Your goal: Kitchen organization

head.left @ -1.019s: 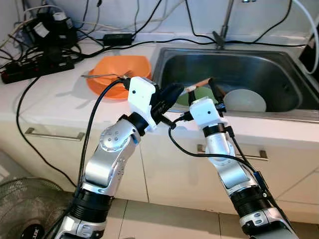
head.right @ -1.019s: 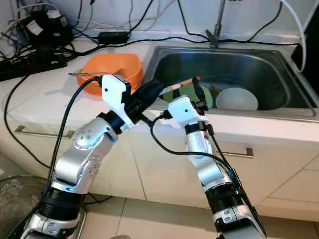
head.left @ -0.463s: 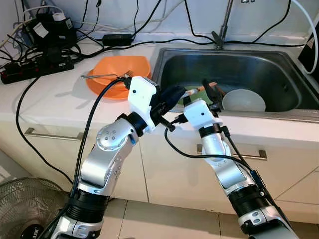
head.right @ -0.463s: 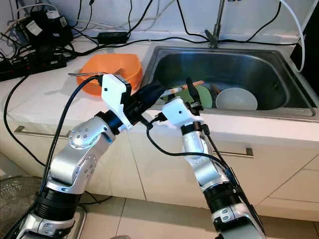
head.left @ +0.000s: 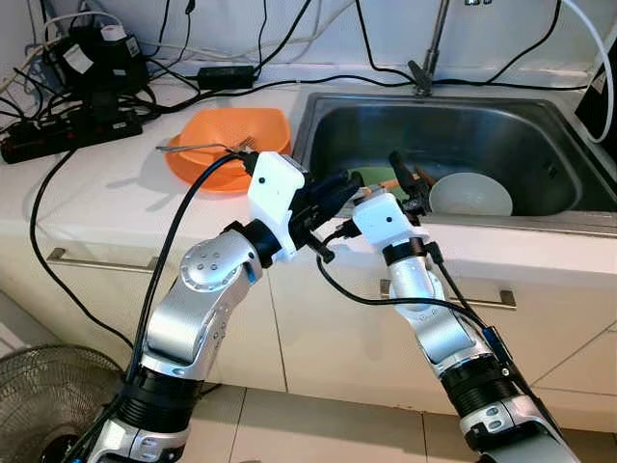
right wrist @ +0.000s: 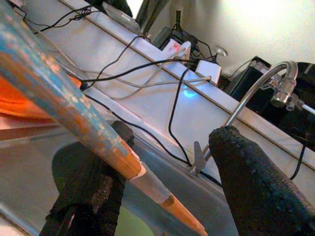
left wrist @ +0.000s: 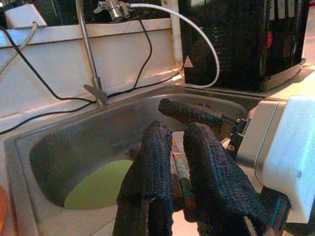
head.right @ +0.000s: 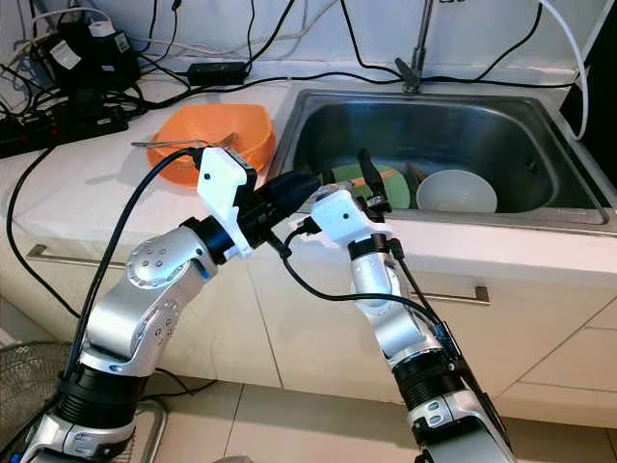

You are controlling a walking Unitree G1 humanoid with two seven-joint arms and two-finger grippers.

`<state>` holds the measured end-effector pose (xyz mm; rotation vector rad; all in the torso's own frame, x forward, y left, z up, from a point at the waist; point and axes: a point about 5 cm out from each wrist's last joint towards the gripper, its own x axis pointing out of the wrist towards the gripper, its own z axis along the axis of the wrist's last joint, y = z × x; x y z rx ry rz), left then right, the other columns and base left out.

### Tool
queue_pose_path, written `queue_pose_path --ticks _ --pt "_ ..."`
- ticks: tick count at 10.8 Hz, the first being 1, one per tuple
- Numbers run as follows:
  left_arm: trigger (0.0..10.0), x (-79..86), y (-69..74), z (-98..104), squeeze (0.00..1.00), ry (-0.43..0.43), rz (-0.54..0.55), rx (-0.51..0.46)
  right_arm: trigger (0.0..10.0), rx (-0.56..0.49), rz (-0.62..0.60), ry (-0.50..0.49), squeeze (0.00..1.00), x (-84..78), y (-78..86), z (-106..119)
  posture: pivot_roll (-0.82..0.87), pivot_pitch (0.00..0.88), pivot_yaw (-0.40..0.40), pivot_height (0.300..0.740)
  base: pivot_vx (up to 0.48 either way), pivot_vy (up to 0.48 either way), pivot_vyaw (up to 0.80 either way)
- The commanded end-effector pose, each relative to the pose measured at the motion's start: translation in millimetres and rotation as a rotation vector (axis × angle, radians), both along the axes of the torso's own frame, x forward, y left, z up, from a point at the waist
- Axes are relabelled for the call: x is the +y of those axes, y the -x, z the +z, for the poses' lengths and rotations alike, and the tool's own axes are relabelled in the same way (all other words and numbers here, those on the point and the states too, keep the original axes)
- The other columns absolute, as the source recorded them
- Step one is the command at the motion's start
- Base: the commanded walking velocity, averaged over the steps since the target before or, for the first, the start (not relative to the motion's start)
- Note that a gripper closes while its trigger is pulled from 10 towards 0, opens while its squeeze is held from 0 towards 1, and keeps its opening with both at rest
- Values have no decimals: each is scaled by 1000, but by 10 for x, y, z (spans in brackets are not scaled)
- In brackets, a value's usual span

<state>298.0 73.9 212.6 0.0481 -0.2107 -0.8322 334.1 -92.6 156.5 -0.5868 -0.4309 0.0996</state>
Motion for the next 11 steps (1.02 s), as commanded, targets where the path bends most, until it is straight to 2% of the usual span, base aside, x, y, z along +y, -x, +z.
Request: queue_pose_path --ticks 1,2,3,6,8,10,11 --pt "10000 27 9 23 0 -12 2 -9 4941 -18 17 12 0 34 -6 28 136 0 69 740 0 0 0" --pt "10000 28 6 27 0 -11 5 -10 4863 -19 18 17 0 36 -6 27 136 0 68 740 0 0 0" --pt "10000 38 -4 40 0 -13 18 -19 4157 -17 17 17 0 35 -8 25 136 0 68 740 0 0 0" --pt "10000 70 -27 67 0 -9 40 -30 0 -16 24 20 0 39 -14 24 134 0 66 740 0 0 0" --pt "10000 85 -40 85 0 -11 57 -42 0 -17 27 21 0 37 -11 24 132 0 65 740 0 0 0" --pt "10000 105 -85 121 0 25 110 -53 0 -17 24 20 0 26 -8 24 131 0 65 740 0 0 0" --pt "10000 116 -106 129 1000 42 133 -55 0 -15 25 21 0 23 -6 19 131 0 65 740 0 0 0"
